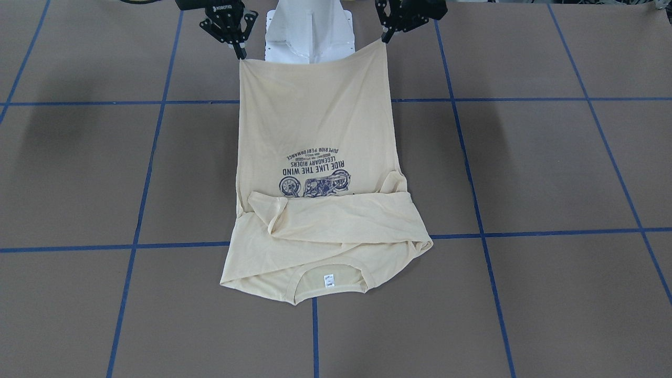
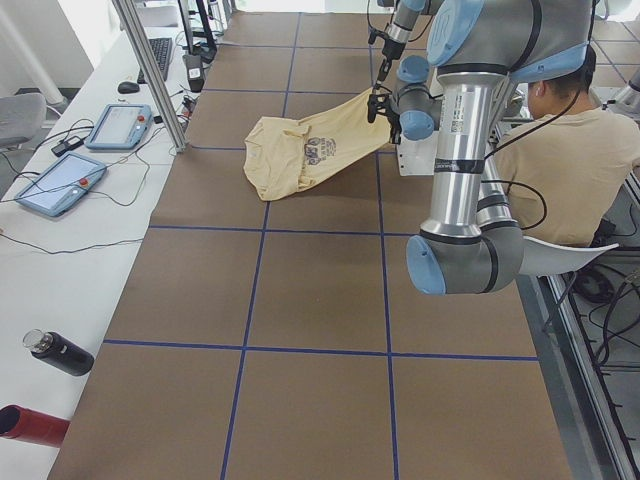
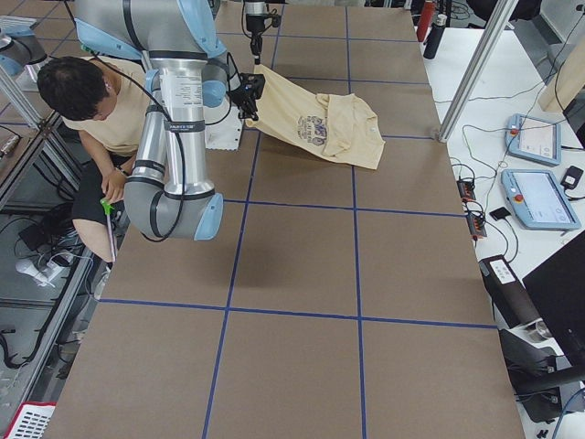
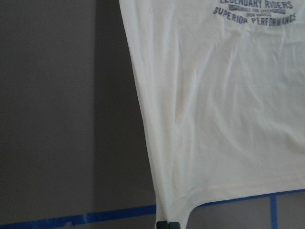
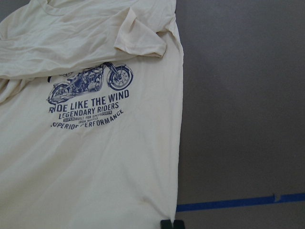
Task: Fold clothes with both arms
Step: 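Lift the hem with both grippers and fold it toward the collar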
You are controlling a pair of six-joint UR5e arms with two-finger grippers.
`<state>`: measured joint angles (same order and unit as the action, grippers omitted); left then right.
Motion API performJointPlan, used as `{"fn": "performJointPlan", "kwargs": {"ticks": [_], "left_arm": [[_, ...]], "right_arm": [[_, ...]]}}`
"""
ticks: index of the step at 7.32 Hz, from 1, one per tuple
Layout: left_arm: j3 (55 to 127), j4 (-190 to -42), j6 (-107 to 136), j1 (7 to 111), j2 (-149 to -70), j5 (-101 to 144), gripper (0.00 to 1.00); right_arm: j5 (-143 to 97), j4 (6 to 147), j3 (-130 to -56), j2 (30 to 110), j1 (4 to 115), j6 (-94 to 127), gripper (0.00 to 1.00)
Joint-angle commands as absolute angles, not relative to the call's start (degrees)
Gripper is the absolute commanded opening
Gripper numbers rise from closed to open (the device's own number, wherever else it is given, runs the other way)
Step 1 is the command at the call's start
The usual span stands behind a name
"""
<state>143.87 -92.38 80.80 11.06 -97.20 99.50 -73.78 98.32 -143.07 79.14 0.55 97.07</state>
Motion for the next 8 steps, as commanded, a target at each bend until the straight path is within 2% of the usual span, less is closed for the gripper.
{"fn": "performJointPlan", "kwargs": {"ticks": [1, 2, 3, 4, 5, 8], "left_arm": [[146.3, -86.7, 80.8, 10.8, -99.3, 100.8, 0.0], [143.2, -86.7, 80.7, 11.5, -100.0, 100.5, 0.0], [139.4, -86.7, 80.6, 12.6, -101.8, 99.8, 0.0], [133.7, -86.7, 80.6, 15.7, -106.0, 98.8, 0.0], [127.8, -86.9, 79.6, 18.4, -110.0, 97.0, 0.0], [126.9, -87.0, 74.8, 28.9, -111.8, 96.1, 0.0]], "right_arm": [[-75.1, 103.3, -147.5, 78.8, -0.1, 97.0, 0.0], [-75.0, 103.2, -145.9, 78.4, 0.2, 96.7, 0.0], [-75.0, 103.2, -140.8, 74.5, 3.0, 96.5, 0.0], [-75.2, 102.9, -134.0, 69.8, 8.0, 95.3, 0.0], [-75.1, 102.7, -130.7, 68.2, 12.3, 91.4, 0.0], [-75.8, 99.0, -128.2, 66.4, 20.6, 89.6, 0.0]]}}
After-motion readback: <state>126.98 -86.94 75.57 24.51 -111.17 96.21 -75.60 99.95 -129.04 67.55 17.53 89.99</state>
